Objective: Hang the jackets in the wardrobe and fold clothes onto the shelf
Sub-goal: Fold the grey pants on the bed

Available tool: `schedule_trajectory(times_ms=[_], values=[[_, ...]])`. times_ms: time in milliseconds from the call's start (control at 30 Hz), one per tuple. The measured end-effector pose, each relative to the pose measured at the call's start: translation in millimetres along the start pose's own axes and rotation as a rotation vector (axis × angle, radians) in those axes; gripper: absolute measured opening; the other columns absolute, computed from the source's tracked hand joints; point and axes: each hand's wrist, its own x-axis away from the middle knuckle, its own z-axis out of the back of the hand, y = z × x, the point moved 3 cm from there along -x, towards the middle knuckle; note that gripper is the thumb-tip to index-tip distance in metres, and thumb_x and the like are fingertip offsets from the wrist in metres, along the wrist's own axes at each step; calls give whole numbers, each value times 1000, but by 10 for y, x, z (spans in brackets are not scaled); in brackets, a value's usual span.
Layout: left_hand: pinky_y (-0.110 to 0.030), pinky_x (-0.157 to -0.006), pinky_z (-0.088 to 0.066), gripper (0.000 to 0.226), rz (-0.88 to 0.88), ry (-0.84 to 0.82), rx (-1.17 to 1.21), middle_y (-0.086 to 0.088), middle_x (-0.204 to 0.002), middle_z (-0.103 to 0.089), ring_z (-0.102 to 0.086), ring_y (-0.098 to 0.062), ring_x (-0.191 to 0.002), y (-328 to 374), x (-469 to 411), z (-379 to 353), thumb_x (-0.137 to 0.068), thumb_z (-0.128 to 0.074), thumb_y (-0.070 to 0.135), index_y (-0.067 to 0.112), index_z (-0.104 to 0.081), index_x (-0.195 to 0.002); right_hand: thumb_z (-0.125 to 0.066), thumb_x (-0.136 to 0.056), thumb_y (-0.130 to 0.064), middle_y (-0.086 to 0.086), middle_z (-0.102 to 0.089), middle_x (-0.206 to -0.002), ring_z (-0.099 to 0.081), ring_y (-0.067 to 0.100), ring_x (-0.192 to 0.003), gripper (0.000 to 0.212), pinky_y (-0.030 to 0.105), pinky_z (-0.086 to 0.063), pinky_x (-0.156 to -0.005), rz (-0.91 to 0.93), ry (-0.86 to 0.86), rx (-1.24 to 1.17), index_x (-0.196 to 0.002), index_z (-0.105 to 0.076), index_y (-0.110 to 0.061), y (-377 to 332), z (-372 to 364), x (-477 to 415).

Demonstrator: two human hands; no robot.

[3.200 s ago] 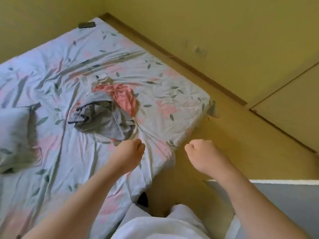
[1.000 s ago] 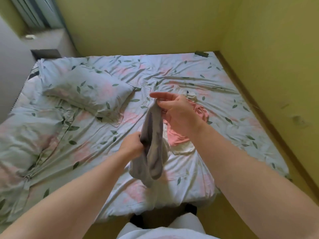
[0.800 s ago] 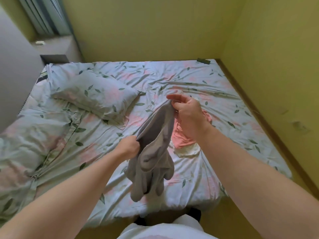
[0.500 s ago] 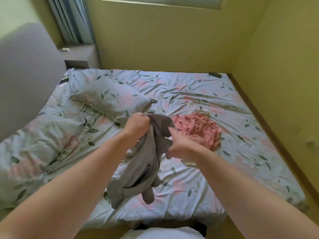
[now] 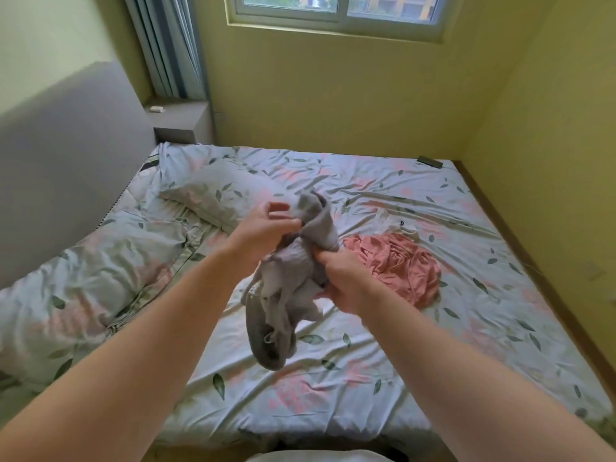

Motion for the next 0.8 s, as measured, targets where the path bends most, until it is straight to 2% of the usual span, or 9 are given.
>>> schedule_trajectory(times_ms=[133, 233, 300, 367, 433, 500, 600, 700, 800], values=[[-40, -79, -55, 33, 43, 235, -340, -17, -108, -67, -62, -23, -89, -362, 110, 294, -96, -66, 39, 8, -62, -108, -49, -106, -21, 13, -73, -92, -72, 24, -75, 24, 41, -61, -59, 71, 65, -157, -99, -68, -9, -387, 94, 45], [-41, -79, -54, 61, 211, -42, -125, -18, -95, -69, -67, -29, -83, -517, 298, 156, -99, -46, 60, 2, -64, -98, -51, -106, -25, 12, -71, -104, -70, 29, -91, 21, 56, -57, -85, 54, 123, -132, -99, -66, -12, -455, 161, 33], [-38, -85, -56, 73, 147, -219, -182, -12, -102, -74, -72, -26, -92, -554, 367, 5, -89, -49, 74, 6, -67, -107, -52, -105, -25, 13, -70, -111, -67, 30, -101, 18, 58, -57, -86, 60, 135, -129, -102, -64, -12, -463, 156, 65], [-31, -88, -57, 62, 47, -278, -279, -4, -111, -72, -71, -16, -99, -588, 432, -137, -82, -68, 68, 17, -63, -118, -53, -105, -24, 15, -70, -115, -67, 32, -104, 19, 59, -57, -86, 81, 147, -147, -106, -64, -9, -464, 157, 88], [-23, -79, -57, 47, -39, -249, -322, 0, -109, -71, -68, -7, -94, -615, 448, -213, -81, -84, 38, 24, -61, -119, -53, -105, -23, 17, -71, -116, -68, 34, -105, 22, 60, -57, -86, 83, 162, -170, -110, -64, -6, -460, 172, 144], [-32, -81, -59, 33, -86, -203, -344, -1, -102, -74, -69, -7, -87, -661, 421, -248, -82, -83, 18, 27, -66, -109, -51, -106, -22, 16, -72, -113, -70, 33, -103, 20, 59, -58, -85, 81, 169, -195, -110, -63, -6, -450, 209, 186], [-43, -88, -57, 12, -63, -98, -451, 4, -96, -76, -71, -16, -91, -729, 333, -180, -88, -71, 29, 30, -73, -100, -48, -107, -18, 15, -71, -106, -70, 31, -98, 16, 60, -57, -85, 102, 182, -247, -107, -61, -8, -446, 290, 280], [-43, -83, -57, 17, -93, -84, -404, 7, -86, -76, -70, -24, -85, -693, 233, -82, -79, -62, 39, 37, -74, -91, -49, -106, -16, 18, -70, -107, -71, 34, -97, 16, 57, -59, -81, 106, 216, -338, -114, -57, -5, -434, 428, 350], [-38, -74, -48, 14, -213, -52, -358, -1, -78, -69, -61, -20, -74, -423, 163, -11, -77, -62, 36, 28, -73, -83, -52, -105, -28, 18, -74, -97, -75, 35, -82, 24, 42, -61, -59, 29, 281, -68, -115, -60, -7, -362, 616, 439]])
